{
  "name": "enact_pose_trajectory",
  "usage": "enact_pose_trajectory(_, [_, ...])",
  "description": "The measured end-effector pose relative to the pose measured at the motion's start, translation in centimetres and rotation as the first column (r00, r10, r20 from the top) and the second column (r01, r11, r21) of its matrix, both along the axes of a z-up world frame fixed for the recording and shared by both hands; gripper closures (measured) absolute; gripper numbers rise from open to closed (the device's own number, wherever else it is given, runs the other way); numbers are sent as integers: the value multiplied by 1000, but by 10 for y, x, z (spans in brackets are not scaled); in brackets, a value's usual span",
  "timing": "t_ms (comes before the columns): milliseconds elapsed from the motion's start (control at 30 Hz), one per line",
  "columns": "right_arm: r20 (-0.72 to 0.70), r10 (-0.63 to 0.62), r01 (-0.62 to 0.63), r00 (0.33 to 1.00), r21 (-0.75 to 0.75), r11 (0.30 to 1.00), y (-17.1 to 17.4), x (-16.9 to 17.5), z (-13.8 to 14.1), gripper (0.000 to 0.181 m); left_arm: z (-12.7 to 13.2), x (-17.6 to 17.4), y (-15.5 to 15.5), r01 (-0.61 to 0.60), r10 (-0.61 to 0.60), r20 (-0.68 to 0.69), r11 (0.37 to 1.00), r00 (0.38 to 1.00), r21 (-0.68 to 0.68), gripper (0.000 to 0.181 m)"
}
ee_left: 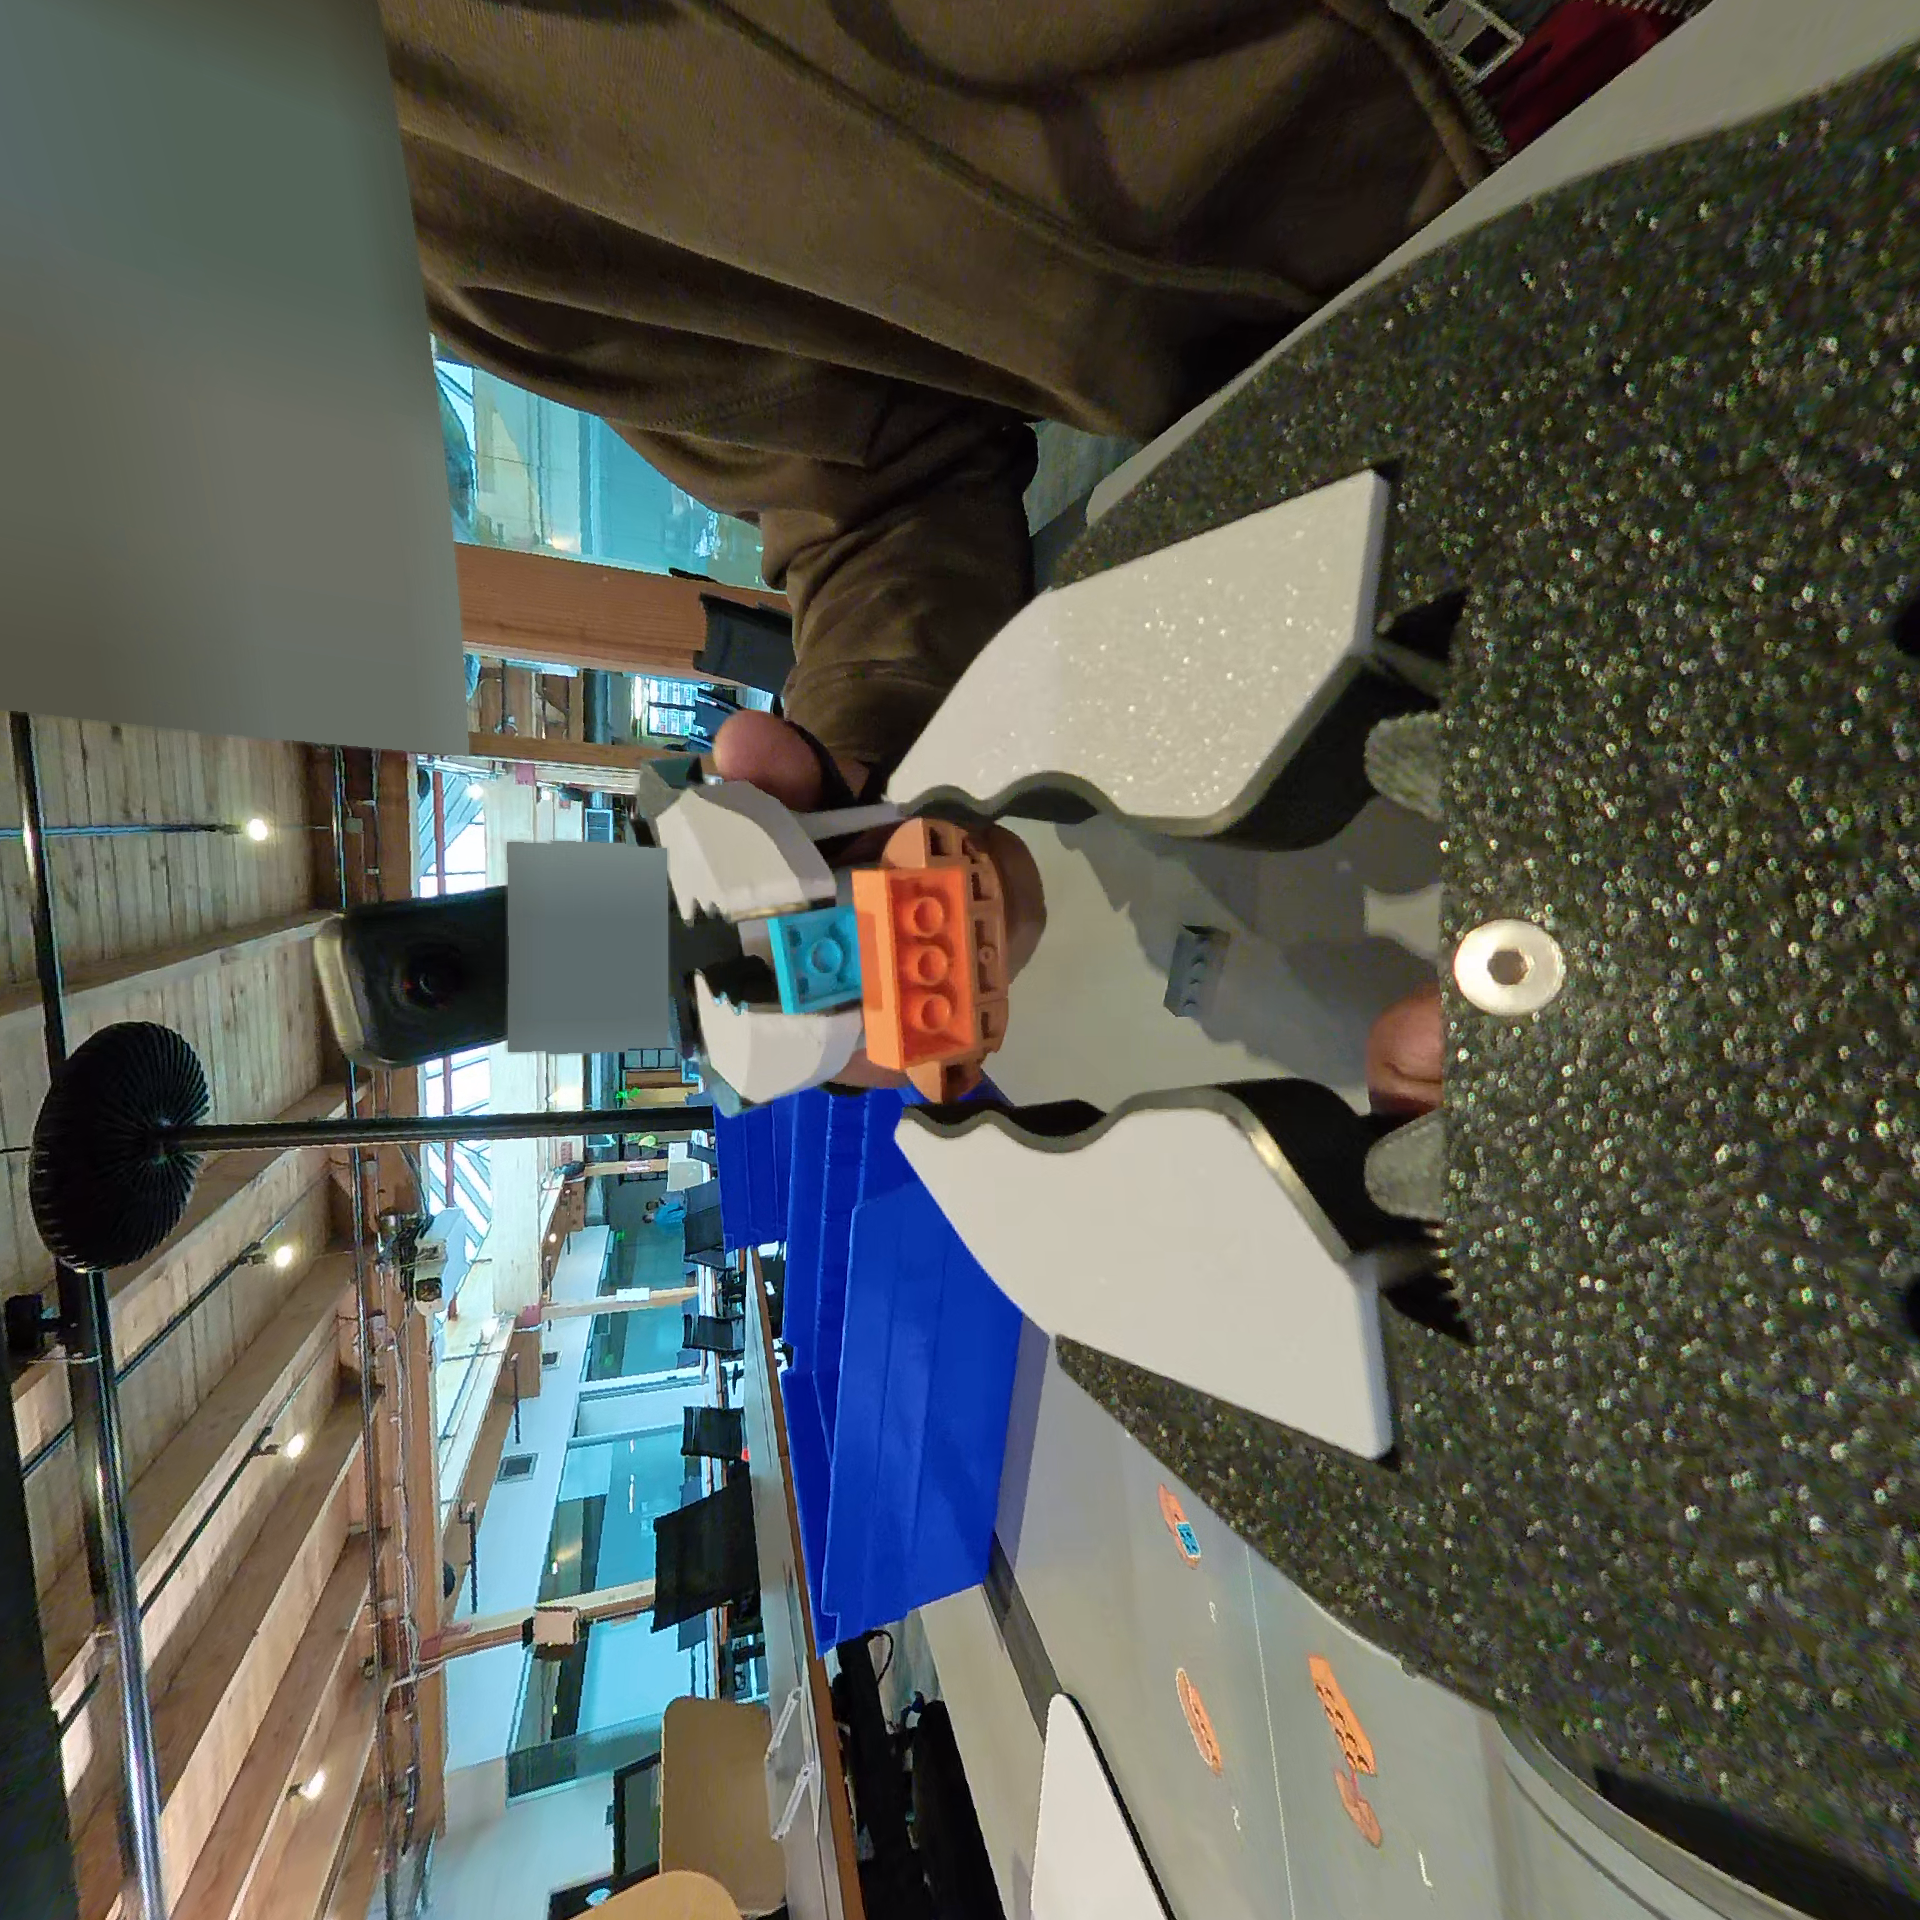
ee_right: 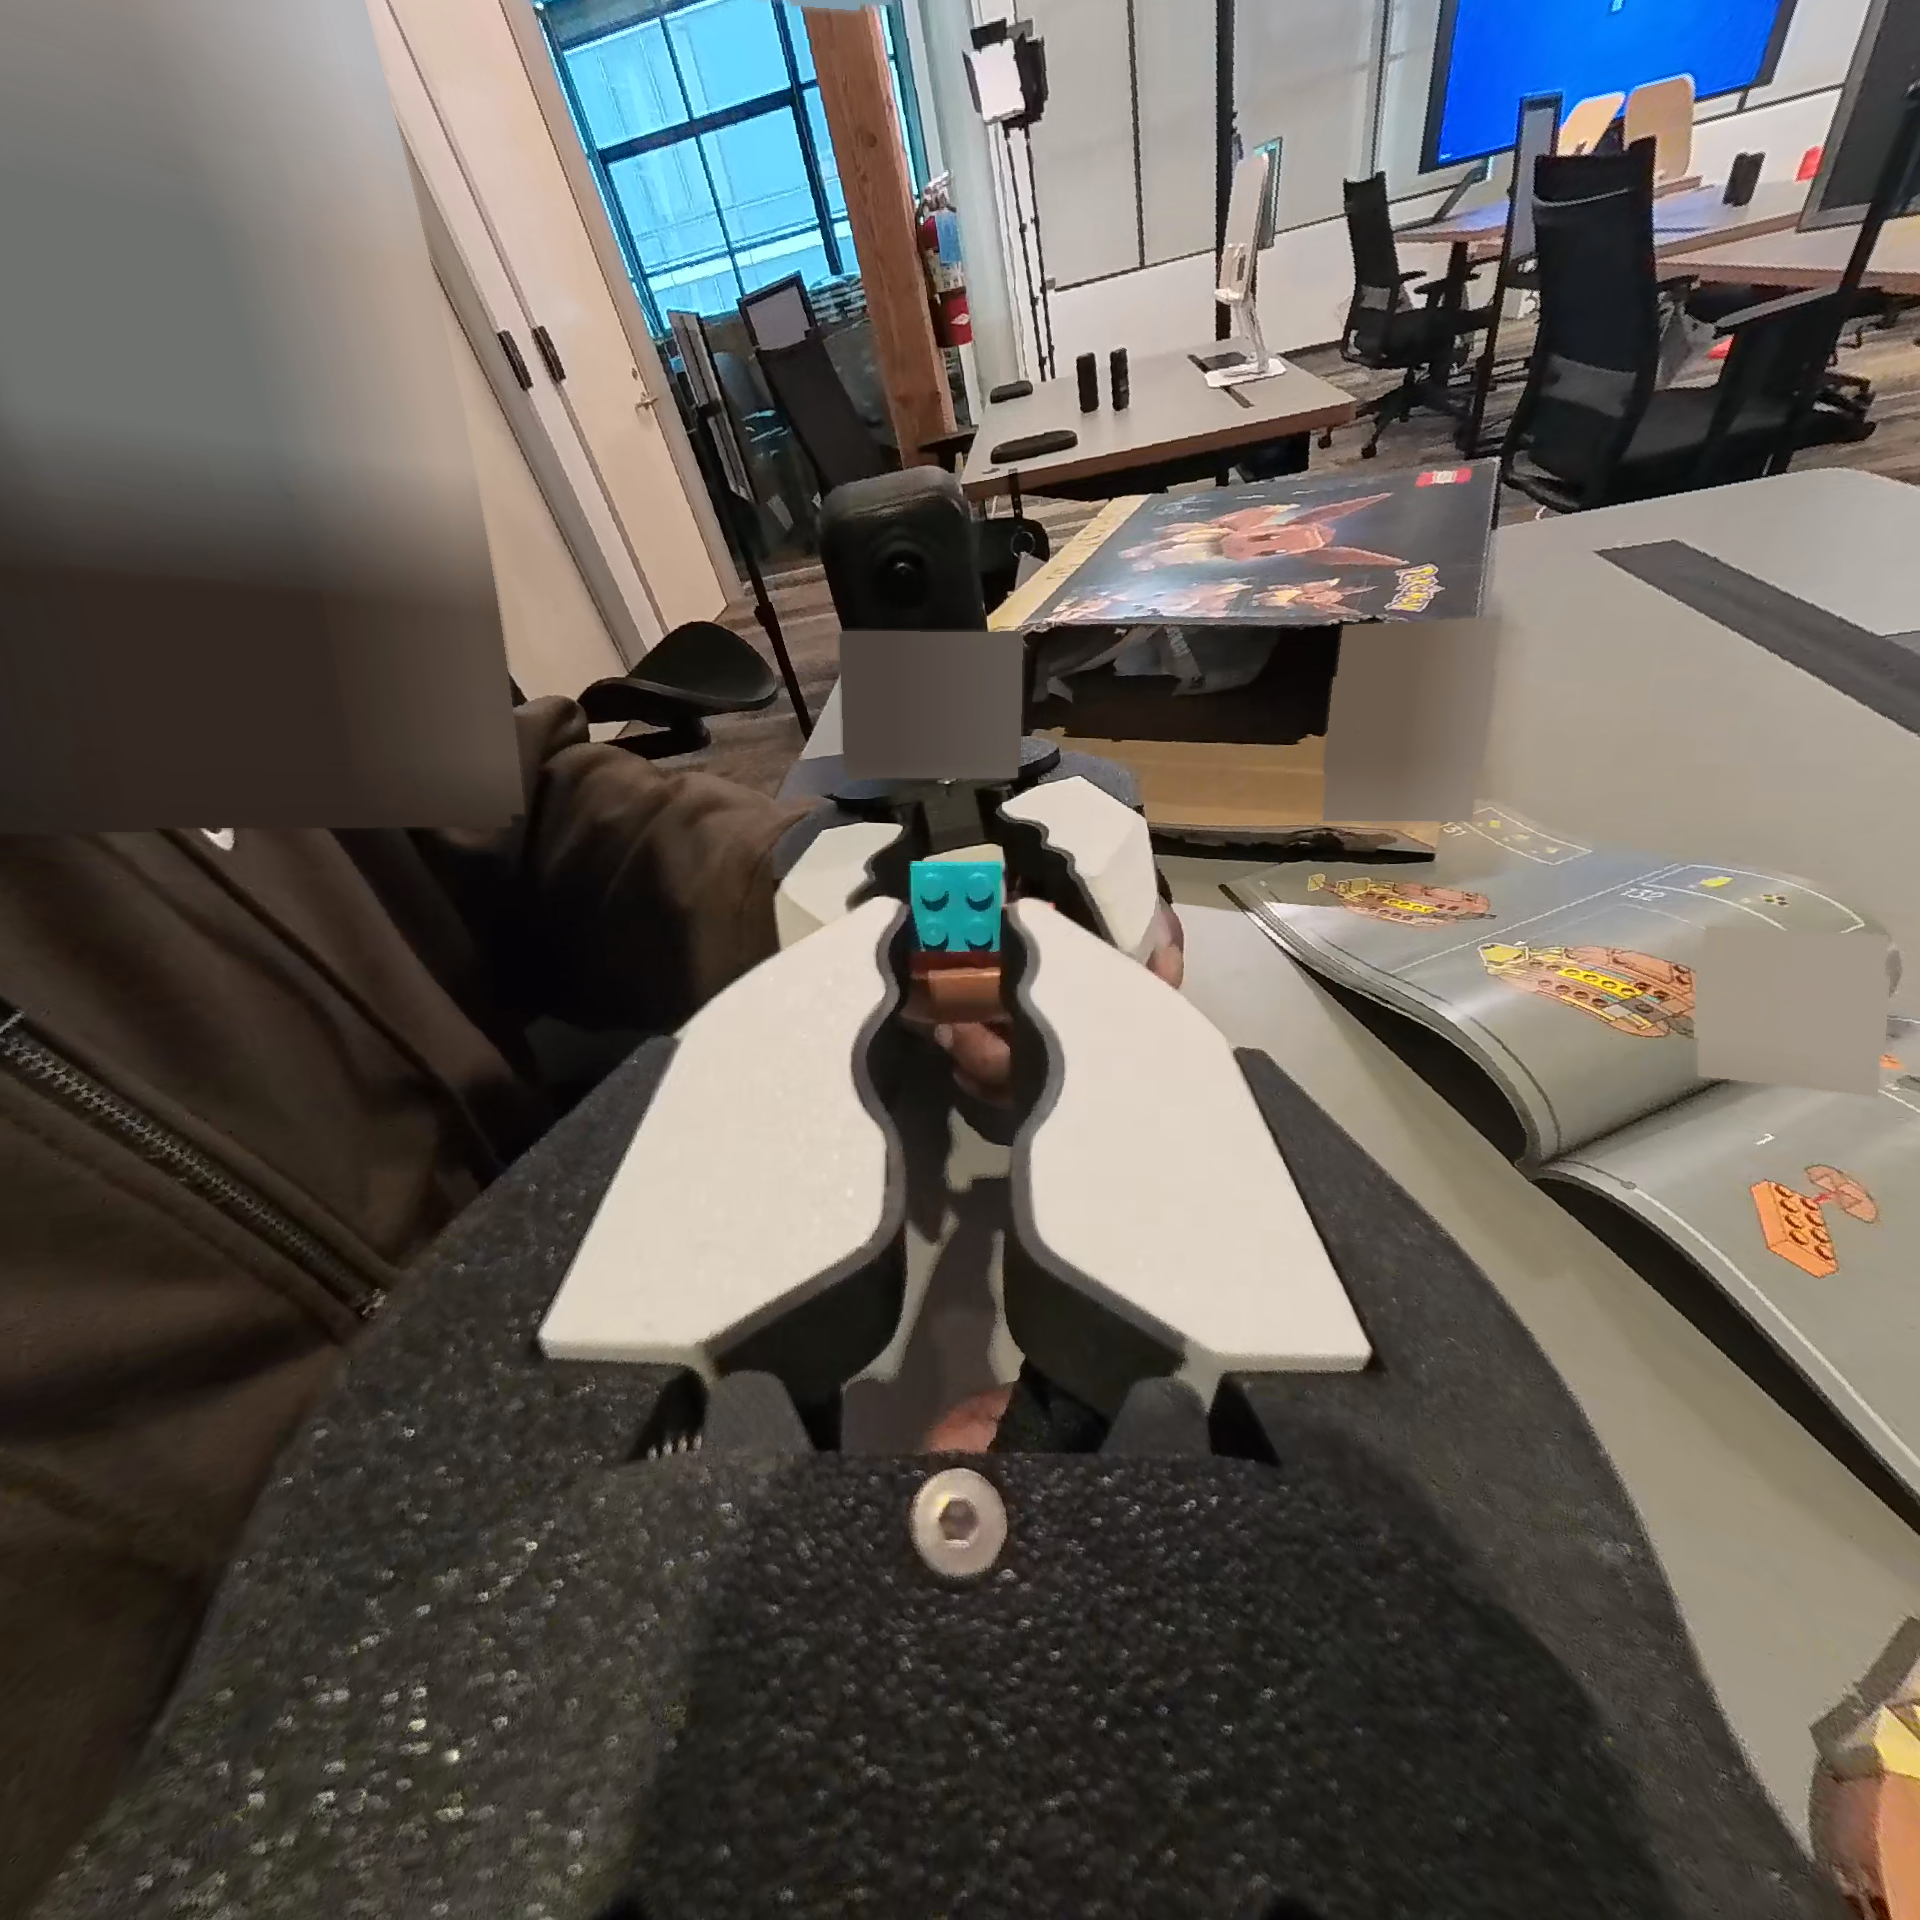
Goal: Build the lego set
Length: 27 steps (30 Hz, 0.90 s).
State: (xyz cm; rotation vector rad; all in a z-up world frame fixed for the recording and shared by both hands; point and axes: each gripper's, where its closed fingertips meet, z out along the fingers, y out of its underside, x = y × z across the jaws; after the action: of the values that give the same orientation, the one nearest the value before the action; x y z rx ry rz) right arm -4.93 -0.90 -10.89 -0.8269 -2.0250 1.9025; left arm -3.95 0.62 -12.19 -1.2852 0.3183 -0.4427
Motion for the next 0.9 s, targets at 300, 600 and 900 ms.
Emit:
enact_pose_trajectory(300, [-6,3,-3,1000,-44,999,0,1,0,166,4,2,-2,10,-11,8,1000,1000,23,130])
enact_pose_trajectory(600, [-20,-4,3,1000,-62,998,0,1,1,166,5,1,-2,2,-2,2,1000,1000,23,129])
enact_pose_trajectory(900, [-34,-20,19,999,-34,999,2,0,-2,165,2,0,0,-21,21,-28,1000,999,10,129])
